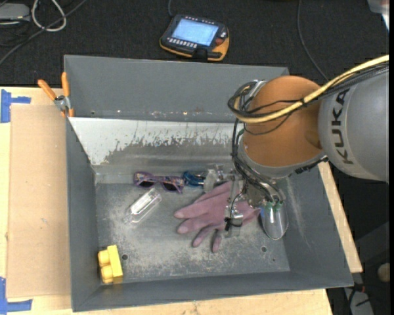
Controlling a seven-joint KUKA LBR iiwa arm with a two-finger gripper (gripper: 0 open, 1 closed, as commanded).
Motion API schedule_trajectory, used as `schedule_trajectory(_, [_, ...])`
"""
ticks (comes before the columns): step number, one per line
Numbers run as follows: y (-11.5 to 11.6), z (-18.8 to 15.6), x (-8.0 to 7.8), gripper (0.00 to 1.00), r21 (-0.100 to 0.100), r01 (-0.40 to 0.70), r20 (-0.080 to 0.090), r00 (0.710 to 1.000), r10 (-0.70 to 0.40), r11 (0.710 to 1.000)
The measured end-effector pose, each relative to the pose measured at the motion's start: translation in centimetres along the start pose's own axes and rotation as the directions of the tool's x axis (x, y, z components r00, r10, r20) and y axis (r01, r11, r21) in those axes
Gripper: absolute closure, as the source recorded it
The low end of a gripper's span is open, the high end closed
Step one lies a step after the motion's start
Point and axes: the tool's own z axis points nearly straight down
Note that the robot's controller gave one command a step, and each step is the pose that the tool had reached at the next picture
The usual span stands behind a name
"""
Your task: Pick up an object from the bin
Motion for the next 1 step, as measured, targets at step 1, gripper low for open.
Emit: schedule_trajectory(1, [-3.59,0.55,1.45,0.0,0.0,-0.022,0.001,1.0,0.022,1.0])
